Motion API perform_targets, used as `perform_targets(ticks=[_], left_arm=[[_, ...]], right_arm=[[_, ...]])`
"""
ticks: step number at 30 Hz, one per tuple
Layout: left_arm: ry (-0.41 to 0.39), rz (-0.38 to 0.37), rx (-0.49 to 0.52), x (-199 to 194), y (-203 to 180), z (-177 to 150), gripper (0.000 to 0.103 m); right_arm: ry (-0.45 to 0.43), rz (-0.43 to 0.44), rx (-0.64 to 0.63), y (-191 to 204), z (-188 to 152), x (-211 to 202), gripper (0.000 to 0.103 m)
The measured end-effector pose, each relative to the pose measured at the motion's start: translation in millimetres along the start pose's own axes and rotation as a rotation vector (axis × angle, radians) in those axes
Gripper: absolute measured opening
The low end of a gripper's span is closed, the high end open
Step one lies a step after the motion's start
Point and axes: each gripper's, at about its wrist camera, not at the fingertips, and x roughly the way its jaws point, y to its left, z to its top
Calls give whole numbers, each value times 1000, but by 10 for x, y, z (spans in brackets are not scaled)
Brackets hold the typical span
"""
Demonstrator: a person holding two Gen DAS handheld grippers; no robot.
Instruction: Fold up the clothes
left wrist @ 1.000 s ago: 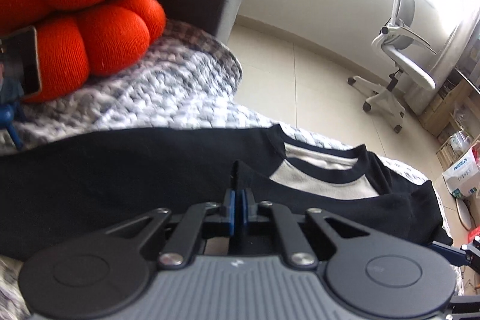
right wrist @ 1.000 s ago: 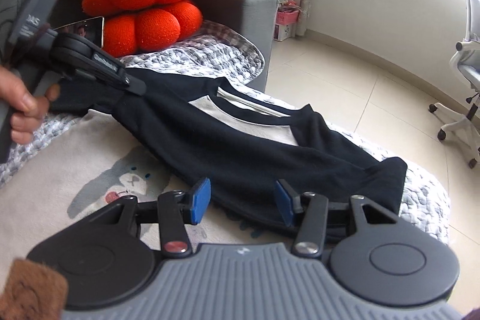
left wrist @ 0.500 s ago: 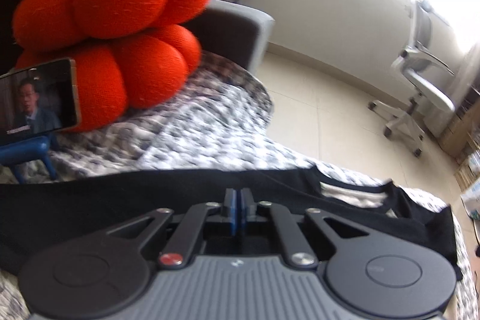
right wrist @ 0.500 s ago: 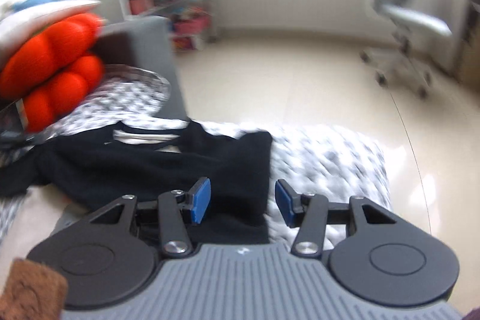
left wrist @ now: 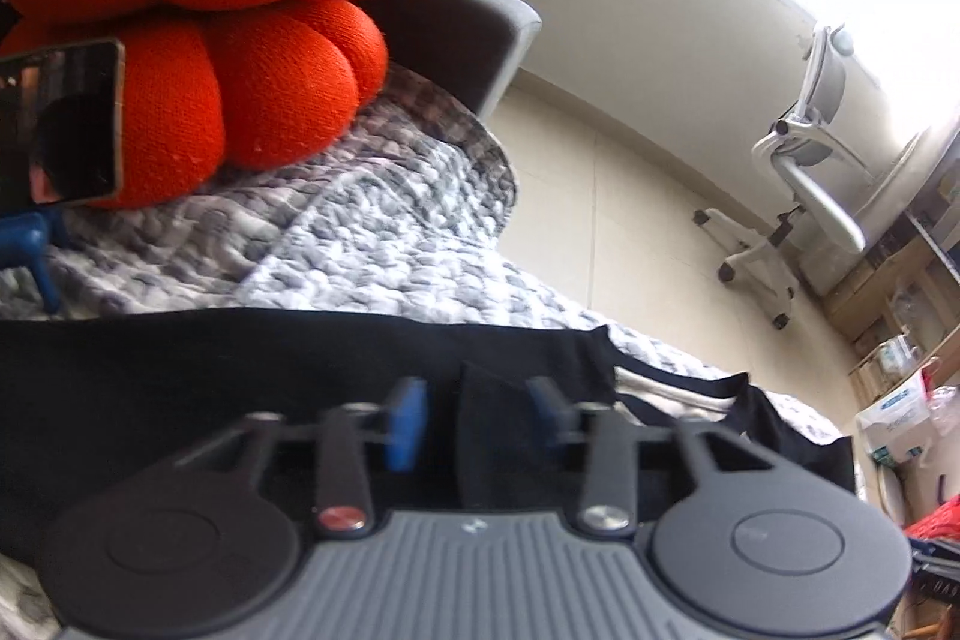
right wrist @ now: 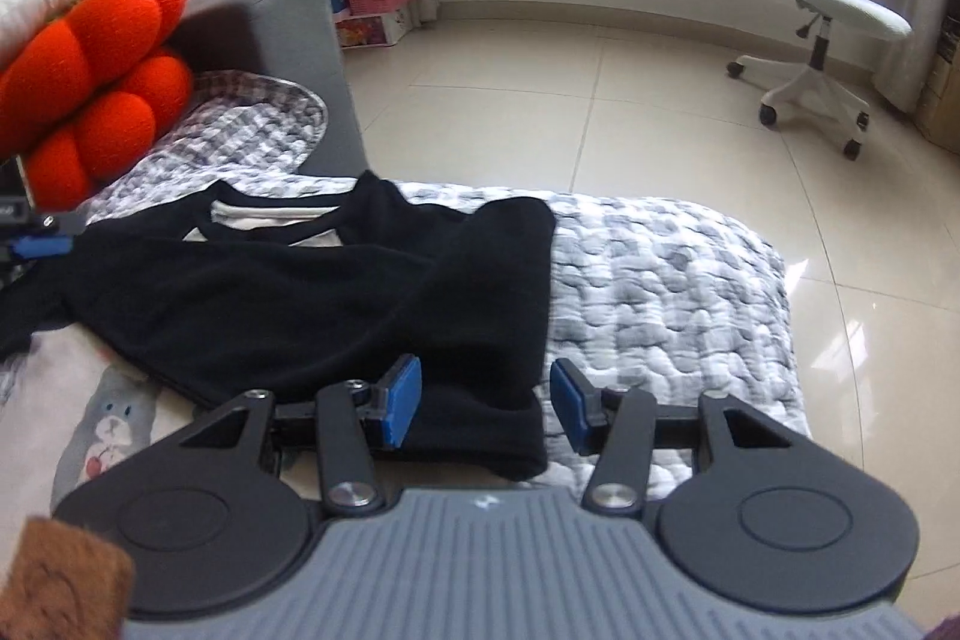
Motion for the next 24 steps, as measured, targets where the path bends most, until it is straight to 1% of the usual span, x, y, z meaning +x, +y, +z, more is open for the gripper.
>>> perform_targets(ticks=[3,6,7,8,9,12,15,18,20,24], left_arm=[[34,9,46,127,-93,-78,49],[68,43,116,239,-191,-167,45],[69,63,140,255,-223,-190,42],[67,88,159,267,-241,-205,30],[61,97,160,262,-236,-202,19],[29,93,128,206,-199,-163,6],[-32,91,134,103,-212,-107,6],[-74,91,124,20,-183,-43,6],[-92,118,114,-5,-135,-9,6],[-96,142,78,-46,-14,49,5]], right_arm=[[3,12,-14,70,2,19,52],[4,11,-16,84,-2,27,52],[4,10,-17,88,-3,29,52],[4,10,-17,93,-4,32,52],[6,10,-17,94,-8,36,52],[6,12,-23,110,-18,40,52],[0,10,-26,112,-21,26,52],[-2,8,-26,104,-25,20,52],[1,2,-31,99,-30,26,52],[15,-9,-52,103,-58,61,52]])
